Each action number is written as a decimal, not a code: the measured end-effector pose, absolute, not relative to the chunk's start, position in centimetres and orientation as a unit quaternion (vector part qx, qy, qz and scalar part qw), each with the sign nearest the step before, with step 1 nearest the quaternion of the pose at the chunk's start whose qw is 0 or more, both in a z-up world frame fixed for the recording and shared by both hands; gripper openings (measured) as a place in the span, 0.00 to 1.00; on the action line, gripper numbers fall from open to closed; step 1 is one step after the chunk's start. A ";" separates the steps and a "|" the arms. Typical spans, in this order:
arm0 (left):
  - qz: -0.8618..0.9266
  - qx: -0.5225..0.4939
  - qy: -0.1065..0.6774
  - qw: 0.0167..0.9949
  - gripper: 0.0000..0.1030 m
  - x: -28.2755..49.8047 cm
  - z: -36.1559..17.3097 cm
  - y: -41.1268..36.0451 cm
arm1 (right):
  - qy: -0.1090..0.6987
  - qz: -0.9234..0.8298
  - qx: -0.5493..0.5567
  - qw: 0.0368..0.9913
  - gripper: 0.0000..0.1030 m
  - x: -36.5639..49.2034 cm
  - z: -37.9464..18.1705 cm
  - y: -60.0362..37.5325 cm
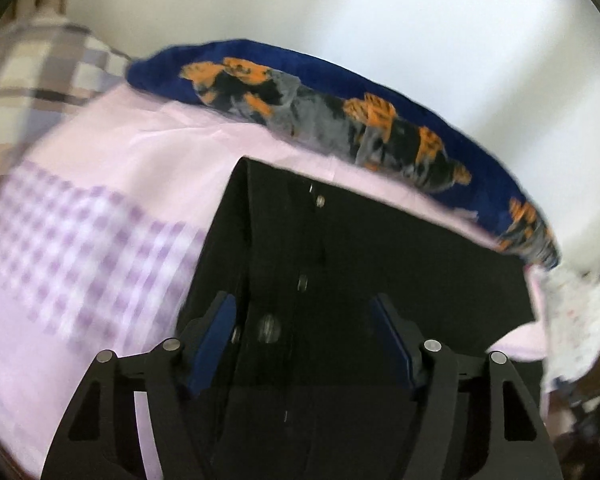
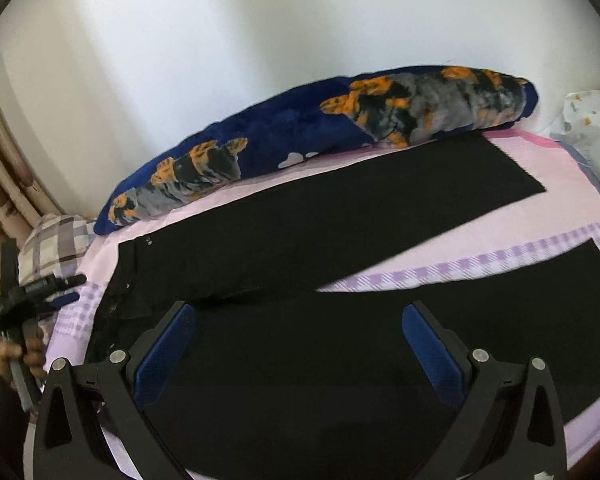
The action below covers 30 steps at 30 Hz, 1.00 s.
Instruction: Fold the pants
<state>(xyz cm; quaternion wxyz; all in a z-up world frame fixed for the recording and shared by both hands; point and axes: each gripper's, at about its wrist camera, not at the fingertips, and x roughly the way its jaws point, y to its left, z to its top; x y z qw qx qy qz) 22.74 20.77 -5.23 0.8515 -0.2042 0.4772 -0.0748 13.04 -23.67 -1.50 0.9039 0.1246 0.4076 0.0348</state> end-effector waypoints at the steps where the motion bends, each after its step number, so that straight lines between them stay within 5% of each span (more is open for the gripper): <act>1: -0.089 -0.223 0.482 0.843 0.66 24.1 -5.8 21.5 | 0.412 0.037 0.125 0.902 1.00 13.7 -1.8 -23.3; 8: -0.115 -0.290 0.519 0.796 0.55 30.3 -10.2 24.1 | 0.450 0.050 0.120 0.883 1.00 18.1 -4.6 -20.9; 18: -0.135 -0.299 0.534 0.779 0.53 34.8 -12.6 25.0 | 0.471 0.068 0.107 0.873 1.00 22.6 -7.0 -18.0; 25: -0.169 -0.313 0.529 0.770 0.33 36.9 -12.5 24.4 | 0.478 0.082 0.099 0.869 1.00 24.6 -8.1 -17.1; 30: -0.163 -0.319 0.531 0.768 0.33 39.0 -13.3 24.0 | 0.483 0.107 0.087 0.864 1.00 26.6 -8.6 -17.1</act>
